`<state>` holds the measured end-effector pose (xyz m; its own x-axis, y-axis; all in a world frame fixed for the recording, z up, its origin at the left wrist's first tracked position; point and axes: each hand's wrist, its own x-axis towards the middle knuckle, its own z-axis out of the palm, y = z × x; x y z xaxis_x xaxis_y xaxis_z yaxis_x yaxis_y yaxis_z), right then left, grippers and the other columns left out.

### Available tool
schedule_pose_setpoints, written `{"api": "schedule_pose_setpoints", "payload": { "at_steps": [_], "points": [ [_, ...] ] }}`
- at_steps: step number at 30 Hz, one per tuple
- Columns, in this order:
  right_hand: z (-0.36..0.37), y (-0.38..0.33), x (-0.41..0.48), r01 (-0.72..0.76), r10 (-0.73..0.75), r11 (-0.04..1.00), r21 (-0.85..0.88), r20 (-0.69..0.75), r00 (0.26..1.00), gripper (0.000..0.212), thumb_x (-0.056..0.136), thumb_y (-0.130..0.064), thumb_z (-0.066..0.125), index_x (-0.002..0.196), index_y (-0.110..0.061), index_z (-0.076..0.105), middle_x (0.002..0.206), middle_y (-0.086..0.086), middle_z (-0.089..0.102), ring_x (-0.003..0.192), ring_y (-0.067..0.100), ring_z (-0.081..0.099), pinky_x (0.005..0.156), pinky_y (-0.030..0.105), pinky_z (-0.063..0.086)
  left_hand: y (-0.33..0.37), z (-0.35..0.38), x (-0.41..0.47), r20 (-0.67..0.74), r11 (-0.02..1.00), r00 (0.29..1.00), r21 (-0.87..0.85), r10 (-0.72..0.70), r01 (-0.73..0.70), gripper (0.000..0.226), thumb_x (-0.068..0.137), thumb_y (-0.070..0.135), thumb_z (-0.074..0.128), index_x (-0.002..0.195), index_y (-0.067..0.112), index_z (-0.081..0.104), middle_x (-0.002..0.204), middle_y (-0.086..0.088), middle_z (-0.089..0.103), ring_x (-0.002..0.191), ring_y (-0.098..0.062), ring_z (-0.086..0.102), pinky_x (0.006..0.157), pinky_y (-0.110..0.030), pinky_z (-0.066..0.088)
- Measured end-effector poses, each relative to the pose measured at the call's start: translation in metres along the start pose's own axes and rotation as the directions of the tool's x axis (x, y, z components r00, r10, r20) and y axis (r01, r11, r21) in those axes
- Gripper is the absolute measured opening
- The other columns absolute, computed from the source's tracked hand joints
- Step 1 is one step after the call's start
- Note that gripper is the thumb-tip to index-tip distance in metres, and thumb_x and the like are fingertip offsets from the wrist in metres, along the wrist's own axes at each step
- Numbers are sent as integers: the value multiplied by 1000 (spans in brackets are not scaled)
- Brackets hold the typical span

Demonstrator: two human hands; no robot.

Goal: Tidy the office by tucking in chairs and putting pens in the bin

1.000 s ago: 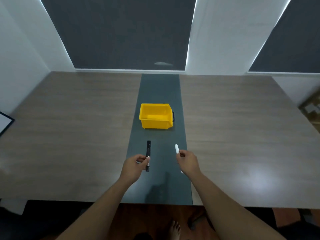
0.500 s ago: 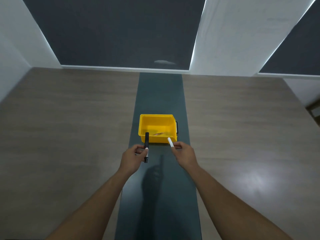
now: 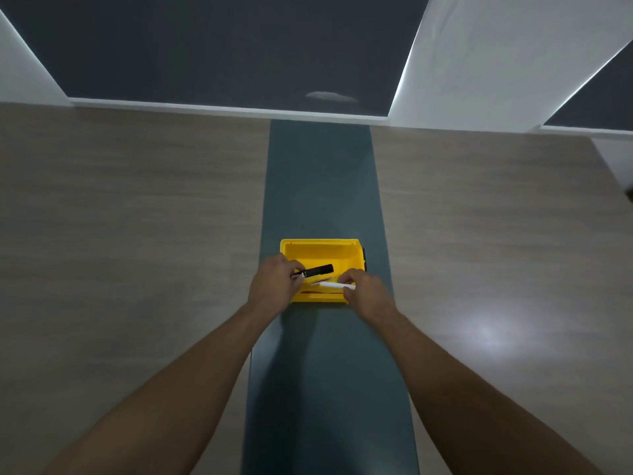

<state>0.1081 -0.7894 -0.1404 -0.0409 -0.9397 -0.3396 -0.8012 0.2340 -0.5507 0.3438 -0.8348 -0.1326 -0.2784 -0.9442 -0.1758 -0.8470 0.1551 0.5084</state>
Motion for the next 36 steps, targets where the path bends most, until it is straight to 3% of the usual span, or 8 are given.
{"api": "schedule_pose_setpoints", "payload": {
  "at_steps": [5,11,16,28,32,36],
  "points": [
    [12,-7,25,21,-18,995,-101,31,999,20,99,-16,68,117,-24,73,117,5,74,105,29,65,90,43,54,-4,17,27,58,989,998,140,29,-37,33,108,37,59,137,29,71,131,-6,63,121,-24,58,98,-40,57],
    [18,-1,30,9,-6,996,-94,40,999,23,100,-22,69,123,-26,69,126,1,72,116,27,62,99,47,54,-13,22,36,105,987,993,150,47,-62,38,106,40,61,143,30,67,135,-2,63,125,-25,55,101,-44,54],
    [14,2,23,5,-4,999,-42,23,1000,24,101,-27,71,125,-28,69,127,-1,72,118,24,62,99,45,56,-12,17,29,142,993,988,93,59,-73,54,104,43,65,154,26,56,147,-3,59,134,-26,51,109,-46,50],
    [-3,13,-35,54,-53,999,9,-49,997,27,102,-35,69,127,-24,71,126,7,70,111,25,66,92,37,56,9,10,-46,48,997,996,-20,79,-78,52,104,38,66,152,21,58,145,-5,59,132,-27,54,112,-43,50],
    [1,27,-68,82,-82,997,-7,-94,992,38,104,-38,64,137,-17,67,136,10,68,125,27,61,101,40,52,24,26,-86,10,997,997,-26,75,-75,57,106,39,62,158,19,50,160,-5,49,146,-26,48,118,-44,49],
    [17,52,-101,82,-86,994,-69,-65,994,51,108,-43,54,151,-15,54,160,10,51,150,31,42,122,46,40,35,52,-127,-52,999,997,5,54,-54,63,109,41,55,164,14,40,174,-6,32,157,-27,38,123,-43,43]
  ]
}}
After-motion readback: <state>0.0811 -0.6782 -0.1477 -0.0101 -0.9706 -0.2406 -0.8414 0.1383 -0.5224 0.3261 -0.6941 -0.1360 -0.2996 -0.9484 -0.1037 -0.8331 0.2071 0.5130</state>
